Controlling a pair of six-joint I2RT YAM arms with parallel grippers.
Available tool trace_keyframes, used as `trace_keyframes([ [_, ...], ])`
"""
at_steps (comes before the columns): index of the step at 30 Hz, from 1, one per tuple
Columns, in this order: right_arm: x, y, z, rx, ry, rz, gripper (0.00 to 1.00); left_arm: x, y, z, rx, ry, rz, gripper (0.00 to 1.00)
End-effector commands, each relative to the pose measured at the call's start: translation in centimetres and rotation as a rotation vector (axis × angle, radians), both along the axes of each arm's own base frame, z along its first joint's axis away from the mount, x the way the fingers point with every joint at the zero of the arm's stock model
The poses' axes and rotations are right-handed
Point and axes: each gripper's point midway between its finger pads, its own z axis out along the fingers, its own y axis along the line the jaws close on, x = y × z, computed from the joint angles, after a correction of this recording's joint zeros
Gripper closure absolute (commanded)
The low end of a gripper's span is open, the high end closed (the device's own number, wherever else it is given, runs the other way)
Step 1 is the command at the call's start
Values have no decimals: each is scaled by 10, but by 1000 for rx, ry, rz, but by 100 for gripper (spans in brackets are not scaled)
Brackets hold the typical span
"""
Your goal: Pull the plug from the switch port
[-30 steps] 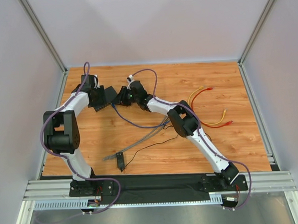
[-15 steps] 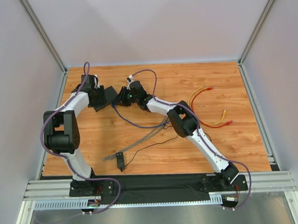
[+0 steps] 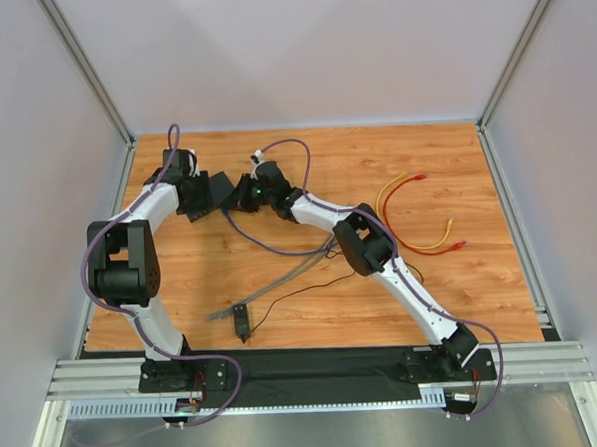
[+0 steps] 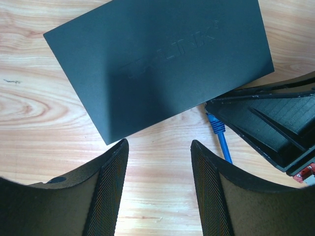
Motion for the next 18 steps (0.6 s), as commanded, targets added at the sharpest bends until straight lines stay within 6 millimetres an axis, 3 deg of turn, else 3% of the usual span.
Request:
trace_keyframes([
  [1,-2,0,-19,-42,37,-21,95,16,-5,13,-30,-53,-11,39],
  [4,-2,0,-19,-35,47,-23,100,15,-2,9,-10,-28,-15,38],
  [10,-3,-2,-21,-23,62,-23,100,17,6,2,141,18,10,39],
  [18,-3,-7,-22,-13,74,-34,100,26,8,-2,189,37,30,39],
])
